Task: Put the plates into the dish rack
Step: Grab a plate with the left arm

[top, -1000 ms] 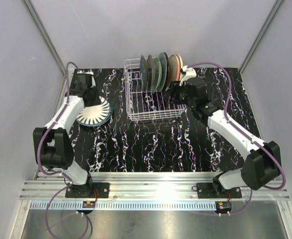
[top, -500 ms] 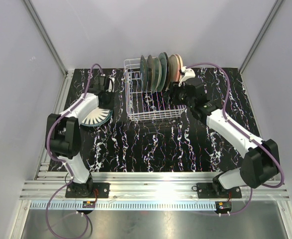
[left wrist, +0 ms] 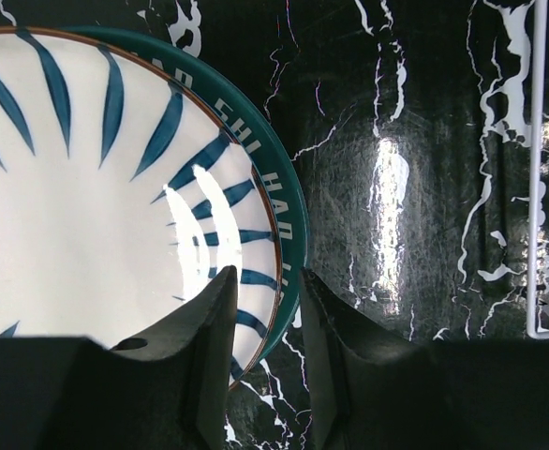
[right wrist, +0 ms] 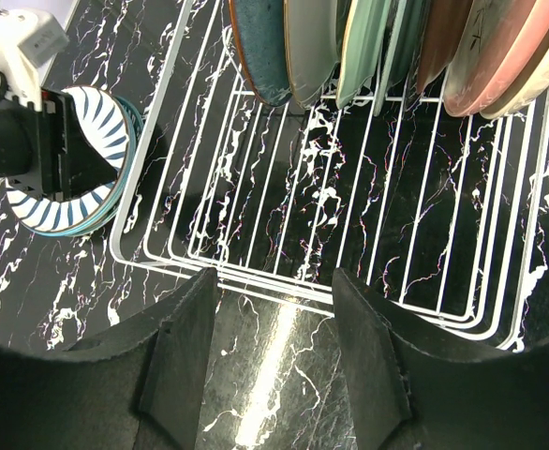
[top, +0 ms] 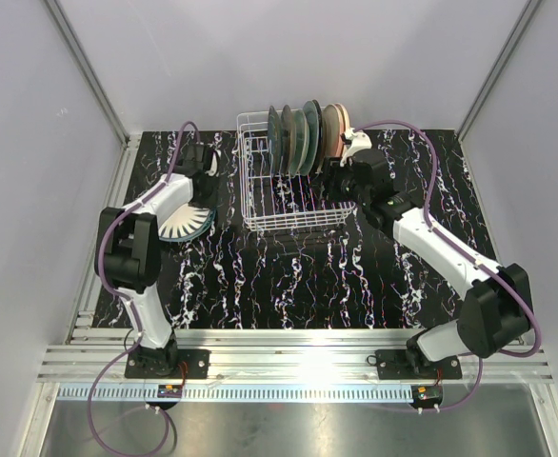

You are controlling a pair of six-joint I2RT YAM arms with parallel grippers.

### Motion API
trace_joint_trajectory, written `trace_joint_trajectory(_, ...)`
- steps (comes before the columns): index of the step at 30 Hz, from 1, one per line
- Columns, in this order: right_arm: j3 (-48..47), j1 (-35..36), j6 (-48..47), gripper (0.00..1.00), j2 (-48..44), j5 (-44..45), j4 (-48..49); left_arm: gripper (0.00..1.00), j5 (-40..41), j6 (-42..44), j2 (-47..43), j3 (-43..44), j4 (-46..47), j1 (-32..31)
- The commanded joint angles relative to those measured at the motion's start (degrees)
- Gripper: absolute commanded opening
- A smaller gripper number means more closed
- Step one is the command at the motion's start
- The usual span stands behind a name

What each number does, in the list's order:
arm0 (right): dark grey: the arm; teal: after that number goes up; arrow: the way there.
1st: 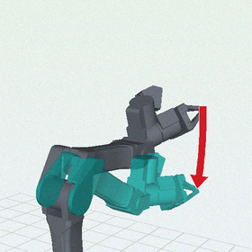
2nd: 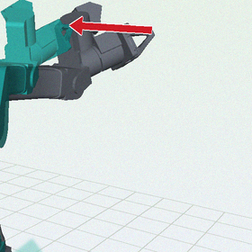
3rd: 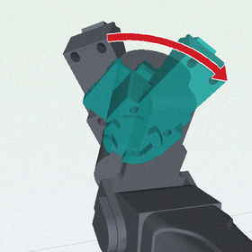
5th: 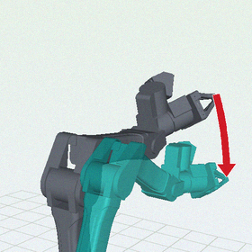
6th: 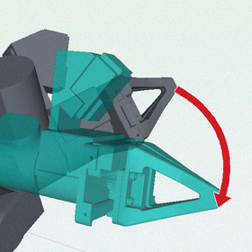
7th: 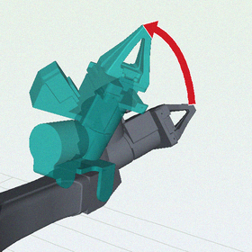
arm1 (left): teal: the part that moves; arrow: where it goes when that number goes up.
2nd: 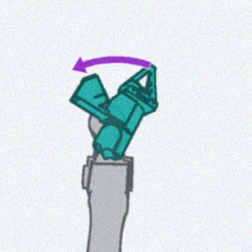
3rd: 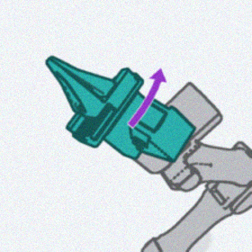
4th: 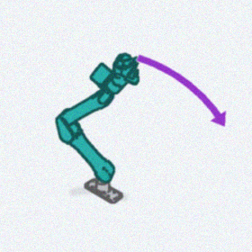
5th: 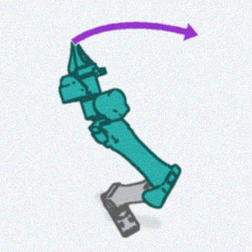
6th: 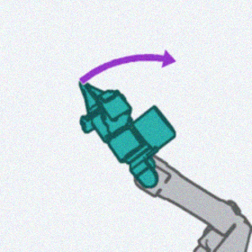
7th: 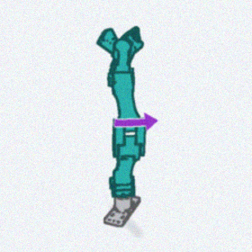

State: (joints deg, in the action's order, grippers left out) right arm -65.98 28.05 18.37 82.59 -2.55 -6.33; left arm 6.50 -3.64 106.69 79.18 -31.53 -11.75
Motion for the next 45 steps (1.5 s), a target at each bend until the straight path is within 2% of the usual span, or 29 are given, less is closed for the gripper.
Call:
trace_joint_trajectory(1, -2.6, -0.4, -0.8, 0.60, 0.3, 0.6, 0.6, 0.34, 0.4, 0.8, 0.8, 2.1, 0.6, -0.3)
trace_joint_trajectory(15, -2.7, -0.3, -0.8, 0.60, 0.7, 0.6, 0.7, 0.28, 1.2, 0.9, 2.7, 1.2, 0.9, -0.3)
trace_joint_trajectory(23, -2.6, -0.4, -0.8, 0.60, 0.6, 0.5, 0.7, 0.20, 1.6, 0.7, 3.6, 0.5, 1.0, -0.3)
trace_joint_trajectory(31, -2.7, -0.4, -0.8, 0.60, 0.9, 0.4, 0.7, 0.18, 1.8, 0.9, 3.8, -0.3, 1.3, -0.3)
trace_joint_trajectory(35, -2.7, -0.4, -0.8, 0.60, 0.9, 0.4, 0.6, 0.11, 1.8, 0.9, 3.7, -0.2, 1.2, -0.3)
trace_joint_trajectory(37, -2.7, -0.4, -0.8, 0.60, 1.0, 0.4, 0.6, 0.00, 1.8, 1.0, 3.4, -0.1, 1.0, -0.3)
trace_joint_trajectory(45, -2.9, -0.4, -0.8, 0.60, 0.6, 0.2, 0.1, 0.00, 1.6, -0.6, 1.4, 1.3, -0.6, -0.3)
